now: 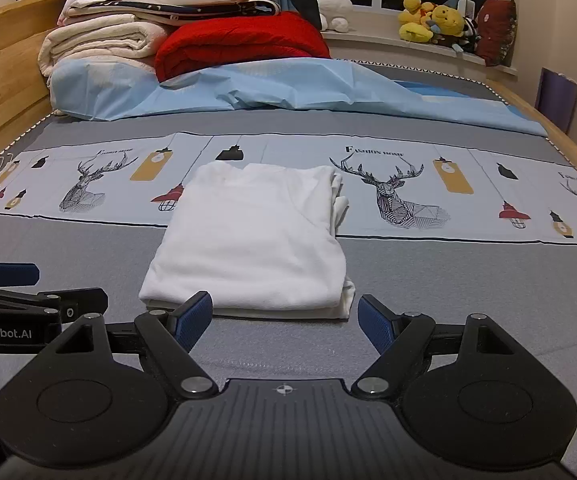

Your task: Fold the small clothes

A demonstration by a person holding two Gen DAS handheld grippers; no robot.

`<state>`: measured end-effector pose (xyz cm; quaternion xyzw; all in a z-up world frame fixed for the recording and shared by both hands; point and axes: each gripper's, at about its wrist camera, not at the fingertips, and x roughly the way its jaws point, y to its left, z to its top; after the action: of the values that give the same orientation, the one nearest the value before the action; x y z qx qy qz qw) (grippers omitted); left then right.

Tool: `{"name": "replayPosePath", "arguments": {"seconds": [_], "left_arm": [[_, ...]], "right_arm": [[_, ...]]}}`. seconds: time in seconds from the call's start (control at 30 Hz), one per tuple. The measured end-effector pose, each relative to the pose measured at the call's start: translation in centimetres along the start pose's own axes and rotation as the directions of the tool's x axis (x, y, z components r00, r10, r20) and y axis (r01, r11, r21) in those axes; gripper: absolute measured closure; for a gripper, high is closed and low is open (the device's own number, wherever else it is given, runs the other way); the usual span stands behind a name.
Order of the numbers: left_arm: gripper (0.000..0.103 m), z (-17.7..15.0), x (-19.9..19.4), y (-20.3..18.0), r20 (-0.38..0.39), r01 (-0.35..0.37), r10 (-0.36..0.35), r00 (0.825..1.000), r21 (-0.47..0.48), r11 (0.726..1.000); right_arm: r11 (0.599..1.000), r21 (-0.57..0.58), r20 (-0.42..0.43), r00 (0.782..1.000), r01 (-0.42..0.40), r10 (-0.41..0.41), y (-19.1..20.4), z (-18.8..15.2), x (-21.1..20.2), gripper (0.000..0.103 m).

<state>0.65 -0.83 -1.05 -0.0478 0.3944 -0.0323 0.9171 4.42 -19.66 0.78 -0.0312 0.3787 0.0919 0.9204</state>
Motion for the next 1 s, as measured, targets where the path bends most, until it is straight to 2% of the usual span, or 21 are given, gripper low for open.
{"name": "replayPosePath", "arguments": {"seconds": [1.0], "left_arm": [[0.008,-0.13,0.1,-0.51,0.008,0.008,-0.008,1.0,0.019,1.0]], "right_arm": [[1.0,-0.002,-0.013,1.0,-0.014,0.014,-0.65,-0.34,0.31,0.022]]}}
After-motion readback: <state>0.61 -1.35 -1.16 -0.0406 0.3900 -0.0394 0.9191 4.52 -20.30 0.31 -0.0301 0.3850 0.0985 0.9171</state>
